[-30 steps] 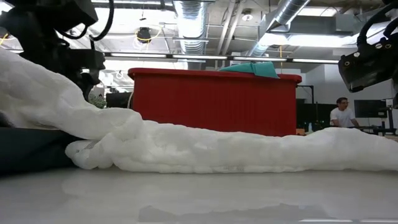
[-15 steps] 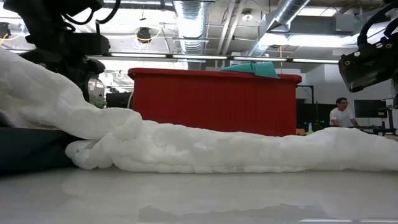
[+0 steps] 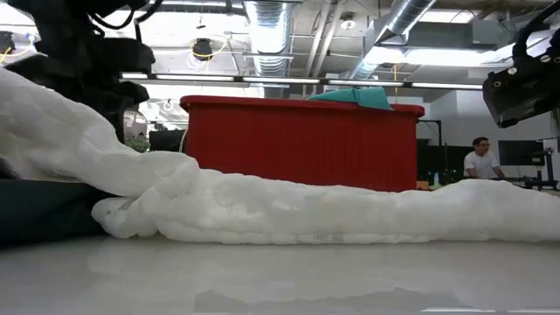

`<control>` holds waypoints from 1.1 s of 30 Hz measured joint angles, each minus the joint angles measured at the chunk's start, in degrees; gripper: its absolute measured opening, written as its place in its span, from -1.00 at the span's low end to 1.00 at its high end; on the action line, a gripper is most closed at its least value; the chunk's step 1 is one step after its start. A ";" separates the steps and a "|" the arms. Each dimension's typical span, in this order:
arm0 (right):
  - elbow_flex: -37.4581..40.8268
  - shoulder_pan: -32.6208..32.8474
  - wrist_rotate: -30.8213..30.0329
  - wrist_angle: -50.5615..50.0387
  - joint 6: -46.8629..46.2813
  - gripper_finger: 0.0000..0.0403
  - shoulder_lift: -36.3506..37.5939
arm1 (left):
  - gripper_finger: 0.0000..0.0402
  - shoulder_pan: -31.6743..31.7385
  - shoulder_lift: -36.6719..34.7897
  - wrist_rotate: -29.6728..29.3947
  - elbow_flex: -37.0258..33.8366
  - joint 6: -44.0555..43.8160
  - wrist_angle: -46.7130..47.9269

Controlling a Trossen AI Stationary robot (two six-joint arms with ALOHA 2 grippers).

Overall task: Fold Laundry from Bin
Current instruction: Fold the white dress

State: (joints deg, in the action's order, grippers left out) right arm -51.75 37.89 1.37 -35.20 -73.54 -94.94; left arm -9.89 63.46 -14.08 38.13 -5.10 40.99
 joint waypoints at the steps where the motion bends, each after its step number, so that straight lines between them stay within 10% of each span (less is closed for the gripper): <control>1: 0.00 0.00 0.01 0.00 0.00 -0.42 0.00 | -0.47 0.06 0.16 -1.47 0.00 -0.44 0.03; 14: -0.07 5.09 2.28 -3.62 -9.76 -0.42 0.04 | 0.24 0.49 0.42 -6.24 0.00 -1.13 0.07; 33: 0.00 6.75 2.01 -3.40 -12.15 -0.42 0.04 | 0.24 6.53 9.41 -2.88 0.25 20.47 -5.89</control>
State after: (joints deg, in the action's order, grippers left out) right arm -51.75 44.64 3.38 -38.60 -85.69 -94.89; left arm -3.36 72.87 -16.96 38.38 15.37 35.10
